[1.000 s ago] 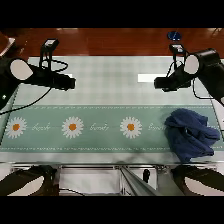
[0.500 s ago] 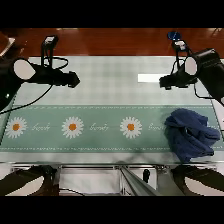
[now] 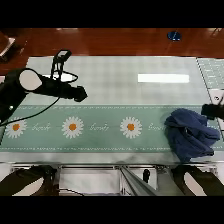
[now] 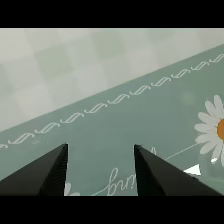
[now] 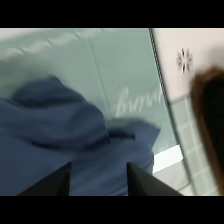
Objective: Fold the shirts.
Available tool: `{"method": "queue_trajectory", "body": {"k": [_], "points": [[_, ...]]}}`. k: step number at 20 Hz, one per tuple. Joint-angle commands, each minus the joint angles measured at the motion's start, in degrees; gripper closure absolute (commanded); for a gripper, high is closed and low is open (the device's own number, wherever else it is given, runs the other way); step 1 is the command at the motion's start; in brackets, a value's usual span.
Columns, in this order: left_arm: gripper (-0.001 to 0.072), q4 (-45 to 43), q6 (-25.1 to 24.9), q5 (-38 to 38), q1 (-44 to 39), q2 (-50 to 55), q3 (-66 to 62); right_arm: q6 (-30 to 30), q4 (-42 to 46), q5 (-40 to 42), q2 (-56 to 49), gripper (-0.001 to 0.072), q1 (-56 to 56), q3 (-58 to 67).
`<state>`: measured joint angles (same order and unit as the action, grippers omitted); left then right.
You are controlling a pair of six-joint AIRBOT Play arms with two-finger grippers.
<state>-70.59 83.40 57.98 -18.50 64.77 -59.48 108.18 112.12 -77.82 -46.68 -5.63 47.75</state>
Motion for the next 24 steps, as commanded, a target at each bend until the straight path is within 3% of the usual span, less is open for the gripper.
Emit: {"method": "queue_trajectory", "body": {"k": [1,3,9,10,12,13,16,19,22,24], "points": [[0.0201,0.4,0.0,-0.4,-0.5,-4.9,7.3,-7.1,-15.9,4.0,8.6,0.0301,-15.2,-11.3],[0.0201,2.0,0.5,-3.2,-0.5,-6.9,11.9,-10.9,-22.2,6.9,7.9,0.0301,-19.9,-16.2],[0.0201,2.9,0.3,-9.0,-0.5,-7.1,15.6,-13.0,-29.0,17.4,-3.3,0.0325,-20.6,-19.8],[0.0201,2.9,0.2,-10.3,-0.4,-7.1,15.6,-14.7,-31.8,17.7,-5.5,0.041,-20.6,-19.8],[0.0201,1.5,0.1,-10.6,1.1,-7.3,15.1,-22.1,-40.4,17.4,-8.2,0.0673,-20.6,-19.7],[0.0201,0.5,0.0,-8.7,3.4,-7.7,14.6,-25.2,-44.1,16.7,-8.1,0.0688,-20.6,-19.1],[0.0201,-0.1,-1.2,0.1,14.8,-12.1,13.9,-25.5,-45.4,13.1,-4.2,0.0688,-20.6,-11.7],[0.0201,1.3,-3.3,3.5,24.2,-20.3,15.2,-26.8,-50.9,12.4,2.3,0.0689,-20.6,0.7],[0.0201,2.7,-3.1,3.7,26.6,-29.9,19.8,-30.9,-63.5,11.3,5.6,0.0689,-19.1,13.3],[0.0201,5.4,-2.5,3.5,26.6,-34.8,23.6,-30.6,-63.6,11.8,5.7,0.069,-13.7,22.0]]}}
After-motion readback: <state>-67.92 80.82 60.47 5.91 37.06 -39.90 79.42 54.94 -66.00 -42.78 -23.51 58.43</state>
